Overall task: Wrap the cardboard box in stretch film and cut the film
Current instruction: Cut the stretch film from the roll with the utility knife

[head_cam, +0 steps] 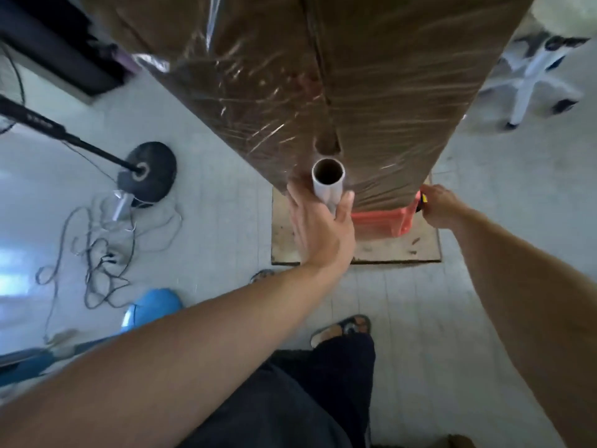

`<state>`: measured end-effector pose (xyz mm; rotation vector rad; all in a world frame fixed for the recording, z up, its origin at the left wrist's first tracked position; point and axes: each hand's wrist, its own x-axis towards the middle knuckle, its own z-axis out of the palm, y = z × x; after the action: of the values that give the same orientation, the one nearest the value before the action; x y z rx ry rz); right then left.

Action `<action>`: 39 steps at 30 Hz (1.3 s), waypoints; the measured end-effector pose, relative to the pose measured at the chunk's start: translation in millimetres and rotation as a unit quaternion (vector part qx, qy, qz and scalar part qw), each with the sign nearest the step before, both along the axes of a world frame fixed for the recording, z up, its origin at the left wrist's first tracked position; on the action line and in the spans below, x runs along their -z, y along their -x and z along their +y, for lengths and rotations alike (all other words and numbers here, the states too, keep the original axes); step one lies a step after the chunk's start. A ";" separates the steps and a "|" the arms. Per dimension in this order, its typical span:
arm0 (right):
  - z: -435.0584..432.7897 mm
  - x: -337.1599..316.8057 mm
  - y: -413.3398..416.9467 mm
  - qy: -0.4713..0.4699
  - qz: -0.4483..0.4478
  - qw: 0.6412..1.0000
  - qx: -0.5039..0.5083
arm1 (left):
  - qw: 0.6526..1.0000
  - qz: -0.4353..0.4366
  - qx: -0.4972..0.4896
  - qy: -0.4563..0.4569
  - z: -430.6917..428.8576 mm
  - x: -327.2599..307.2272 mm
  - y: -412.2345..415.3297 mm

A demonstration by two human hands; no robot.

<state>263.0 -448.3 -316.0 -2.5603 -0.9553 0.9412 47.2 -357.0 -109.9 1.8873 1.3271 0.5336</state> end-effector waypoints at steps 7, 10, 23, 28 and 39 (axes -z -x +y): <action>17.2 64.4 -27.0 0.048 -0.018 0.987 -0.153 | 0.998 -0.022 0.043 -0.037 3.8 5.4 2.6; 21.4 75.1 -21.5 0.055 -0.031 0.997 -0.046 | 0.997 -0.032 0.053 -0.042 6.1 10.2 2.7; -30.9 37.9 77.8 -0.060 0.012 0.941 0.333 | 0.998 -0.033 0.052 0.008 3.2 0.8 6.6; -47.9 -9.7 150.4 -0.157 0.000 0.896 0.416 | 0.997 -0.012 0.065 0.039 9.0 -17.6 13.9; 5.6 -101.3 265.8 -0.353 0.133 0.739 0.558 | 0.958 0.028 0.284 0.035 60.9 -24.0 57.8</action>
<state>-2.8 -442.7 -214.7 -1.7084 0.3454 0.3902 -10.6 -296.1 -85.8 2.1120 0.7619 0.1338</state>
